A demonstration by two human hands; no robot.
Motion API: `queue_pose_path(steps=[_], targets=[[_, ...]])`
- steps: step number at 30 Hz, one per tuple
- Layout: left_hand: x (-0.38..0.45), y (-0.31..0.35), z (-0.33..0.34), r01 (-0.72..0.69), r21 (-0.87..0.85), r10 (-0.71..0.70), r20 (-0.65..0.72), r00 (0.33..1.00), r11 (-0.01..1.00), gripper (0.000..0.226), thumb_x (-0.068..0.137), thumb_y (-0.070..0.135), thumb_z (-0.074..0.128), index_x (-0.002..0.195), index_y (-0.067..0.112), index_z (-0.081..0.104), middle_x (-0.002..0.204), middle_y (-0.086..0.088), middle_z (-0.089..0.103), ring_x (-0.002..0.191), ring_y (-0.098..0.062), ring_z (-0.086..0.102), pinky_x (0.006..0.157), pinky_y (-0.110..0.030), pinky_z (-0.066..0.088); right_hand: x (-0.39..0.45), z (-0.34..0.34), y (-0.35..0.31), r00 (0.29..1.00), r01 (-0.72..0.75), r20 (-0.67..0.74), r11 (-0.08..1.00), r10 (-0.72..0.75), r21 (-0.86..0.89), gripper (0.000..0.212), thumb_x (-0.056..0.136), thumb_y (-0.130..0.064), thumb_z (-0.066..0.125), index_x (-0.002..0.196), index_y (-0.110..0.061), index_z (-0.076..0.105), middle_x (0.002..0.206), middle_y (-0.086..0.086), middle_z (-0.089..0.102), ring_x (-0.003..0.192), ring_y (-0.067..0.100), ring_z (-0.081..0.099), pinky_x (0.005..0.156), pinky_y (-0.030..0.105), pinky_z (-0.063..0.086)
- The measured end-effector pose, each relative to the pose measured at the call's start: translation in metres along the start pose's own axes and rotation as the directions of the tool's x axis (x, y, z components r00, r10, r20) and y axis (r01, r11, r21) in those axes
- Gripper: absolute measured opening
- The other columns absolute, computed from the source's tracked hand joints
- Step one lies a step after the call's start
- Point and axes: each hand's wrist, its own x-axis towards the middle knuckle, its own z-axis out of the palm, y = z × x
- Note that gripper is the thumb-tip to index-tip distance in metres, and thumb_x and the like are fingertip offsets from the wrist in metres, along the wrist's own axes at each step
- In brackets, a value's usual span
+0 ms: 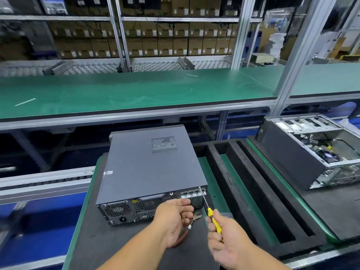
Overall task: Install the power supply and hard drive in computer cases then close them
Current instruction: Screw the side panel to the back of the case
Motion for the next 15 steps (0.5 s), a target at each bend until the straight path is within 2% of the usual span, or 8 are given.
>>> queue_pose_path(steps=[2, 4, 6, 7, 8, 12, 14, 15], targets=[[-0.005, 0.003, 0.001, -0.018, -0.007, 0.018, -0.005, 1.000, 1.000, 0.032, 0.103, -0.007, 0.028, 0.111, -0.003, 0.059, 0.079, -0.018, 0.071, 0.053, -0.017, 0.058, 0.043, -0.022, 0.043, 0.003, -0.003, -0.003, 1.000, 0.000, 0.008, 1.000, 0.001, -0.026, 0.038, 0.103, -0.039, 0.059, 0.089, -0.004, 0.067, 0.059, 0.003, 0.051, 0.038, 0.009, 0.028, 0.033, 0.015, 0.016], [-0.008, 0.003, 0.003, -0.045, -0.028, 0.044, -0.022, 0.999, 0.999, 0.025, 0.107, -0.002, 0.030, 0.112, 0.001, 0.054, 0.085, -0.021, 0.073, 0.054, -0.019, 0.061, 0.042, -0.022, 0.044, 0.006, -0.005, -0.004, 0.991, 0.101, -0.063, 0.966, -0.119, -0.237, 0.039, 0.105, -0.040, 0.057, 0.092, -0.004, 0.068, 0.059, 0.005, 0.055, 0.040, 0.011, 0.031, 0.037, 0.017, 0.017], [-0.008, 0.001, 0.005, -0.077, -0.055, 0.075, -0.037, 0.997, 0.996, 0.017, 0.109, 0.004, 0.035, 0.112, 0.002, 0.051, 0.090, -0.022, 0.076, 0.060, -0.020, 0.067, 0.044, -0.023, 0.046, 0.010, -0.004, -0.003, 0.951, 0.205, -0.107, 0.848, -0.291, -0.489, 0.041, 0.106, -0.040, 0.052, 0.093, -0.004, 0.066, 0.055, 0.004, 0.056, 0.039, 0.014, 0.033, 0.040, 0.019, 0.020], [-0.008, -0.002, 0.005, -0.088, -0.065, 0.085, -0.041, 0.995, 0.994, 0.014, 0.110, 0.007, 0.038, 0.112, 0.002, 0.051, 0.091, -0.020, 0.077, 0.063, -0.020, 0.070, 0.047, -0.023, 0.047, 0.010, -0.003, -0.002, 0.945, 0.220, -0.092, 0.819, -0.313, -0.530, 0.042, 0.106, -0.041, 0.050, 0.092, -0.004, 0.065, 0.053, 0.003, 0.053, 0.039, 0.014, 0.033, 0.040, 0.019, 0.020], [-0.008, -0.004, 0.004, -0.094, -0.066, 0.092, -0.046, 0.995, 0.993, 0.014, 0.110, 0.011, 0.042, 0.112, 0.002, 0.053, 0.092, -0.018, 0.078, 0.066, -0.019, 0.071, 0.048, -0.023, 0.048, 0.008, -0.001, -0.002, 0.956, 0.206, -0.078, 0.837, -0.282, -0.508, 0.042, 0.106, -0.041, 0.050, 0.090, -0.005, 0.063, 0.052, 0.001, 0.049, 0.039, 0.013, 0.030, 0.039, 0.019, 0.019], [-0.005, -0.010, -0.006, -0.103, -0.072, 0.095, -0.111, 0.989, 0.992, 0.021, 0.107, 0.027, 0.054, 0.104, 0.008, 0.062, 0.092, -0.012, 0.079, 0.063, -0.014, 0.068, 0.049, -0.022, 0.045, -0.007, 0.003, -0.007, 0.999, -0.021, 0.041, 0.990, 0.027, -0.139, 0.044, 0.106, -0.046, 0.050, 0.084, -0.009, 0.060, 0.055, -0.001, 0.038, 0.038, 0.009, 0.020, 0.036, 0.016, 0.013], [-0.003, -0.011, -0.012, -0.088, -0.111, 0.069, -0.161, 0.985, 0.990, 0.023, 0.106, 0.028, 0.054, 0.102, 0.009, 0.065, 0.086, -0.008, 0.078, 0.058, -0.011, 0.063, 0.049, -0.022, 0.042, -0.013, 0.005, -0.007, 0.995, -0.056, 0.072, 0.994, 0.062, -0.091, 0.045, 0.107, -0.046, 0.048, 0.085, -0.010, 0.060, 0.055, 0.000, 0.038, 0.039, 0.009, 0.020, 0.036, 0.015, 0.012], [-0.002, -0.010, -0.015, -0.078, -0.129, 0.055, -0.175, 0.983, 0.989, 0.021, 0.106, 0.026, 0.054, 0.102, 0.009, 0.066, 0.083, -0.006, 0.077, 0.057, -0.010, 0.062, 0.050, -0.022, 0.041, -0.016, 0.006, -0.004, 0.998, -0.017, 0.059, 0.989, 0.025, -0.145, 0.044, 0.108, -0.046, 0.047, 0.087, -0.009, 0.060, 0.055, 0.001, 0.041, 0.039, 0.010, 0.021, 0.036, 0.016, 0.013]])
